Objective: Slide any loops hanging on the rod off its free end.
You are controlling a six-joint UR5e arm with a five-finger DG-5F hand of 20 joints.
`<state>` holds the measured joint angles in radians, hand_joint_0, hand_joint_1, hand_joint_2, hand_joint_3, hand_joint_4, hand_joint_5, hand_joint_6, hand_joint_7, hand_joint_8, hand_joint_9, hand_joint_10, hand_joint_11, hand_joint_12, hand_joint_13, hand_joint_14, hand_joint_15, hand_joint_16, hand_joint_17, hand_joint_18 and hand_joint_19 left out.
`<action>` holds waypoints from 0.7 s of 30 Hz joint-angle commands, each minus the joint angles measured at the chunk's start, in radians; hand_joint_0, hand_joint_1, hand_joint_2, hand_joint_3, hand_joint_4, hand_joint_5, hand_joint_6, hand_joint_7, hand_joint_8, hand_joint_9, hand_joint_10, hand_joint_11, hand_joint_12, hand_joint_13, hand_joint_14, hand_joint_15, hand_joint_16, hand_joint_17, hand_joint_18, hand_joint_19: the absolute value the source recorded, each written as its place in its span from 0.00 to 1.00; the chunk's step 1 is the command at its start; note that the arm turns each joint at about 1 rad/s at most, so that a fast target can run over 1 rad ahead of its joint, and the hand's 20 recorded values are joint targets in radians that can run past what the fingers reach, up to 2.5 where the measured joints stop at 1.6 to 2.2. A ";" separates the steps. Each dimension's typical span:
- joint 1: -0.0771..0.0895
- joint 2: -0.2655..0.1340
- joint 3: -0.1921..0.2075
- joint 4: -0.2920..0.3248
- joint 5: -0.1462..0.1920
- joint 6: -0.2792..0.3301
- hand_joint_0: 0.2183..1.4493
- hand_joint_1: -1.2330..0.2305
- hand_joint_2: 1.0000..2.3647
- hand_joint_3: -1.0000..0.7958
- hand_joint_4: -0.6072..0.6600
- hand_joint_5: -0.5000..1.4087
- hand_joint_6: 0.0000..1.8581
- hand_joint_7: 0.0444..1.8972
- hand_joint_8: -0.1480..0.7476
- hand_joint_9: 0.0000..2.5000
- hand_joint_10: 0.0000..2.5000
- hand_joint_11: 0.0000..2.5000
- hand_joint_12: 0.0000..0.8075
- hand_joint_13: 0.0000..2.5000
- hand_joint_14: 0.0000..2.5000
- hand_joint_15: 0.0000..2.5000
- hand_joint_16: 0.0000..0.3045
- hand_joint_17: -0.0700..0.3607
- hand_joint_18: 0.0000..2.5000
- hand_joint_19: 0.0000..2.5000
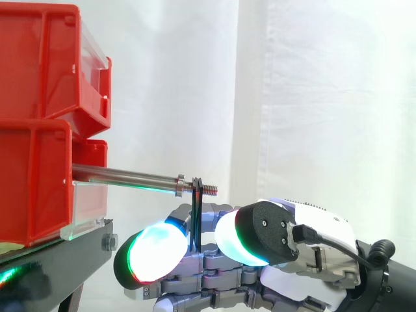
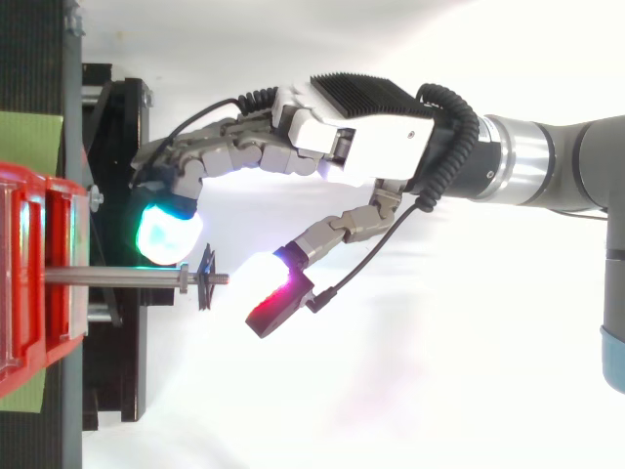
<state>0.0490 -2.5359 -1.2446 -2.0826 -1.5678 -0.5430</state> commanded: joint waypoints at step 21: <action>0.005 0.000 0.002 0.007 0.008 0.025 0.27 0.39 0.01 0.36 0.67 0.18 0.27 0.58 0.45 0.24 0.00 0.13 0.43 0.19 0.00 0.06 0.18 0.46 0.22 0.12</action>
<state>0.0517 -2.5361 -1.2428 -2.0762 -1.5625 -0.5280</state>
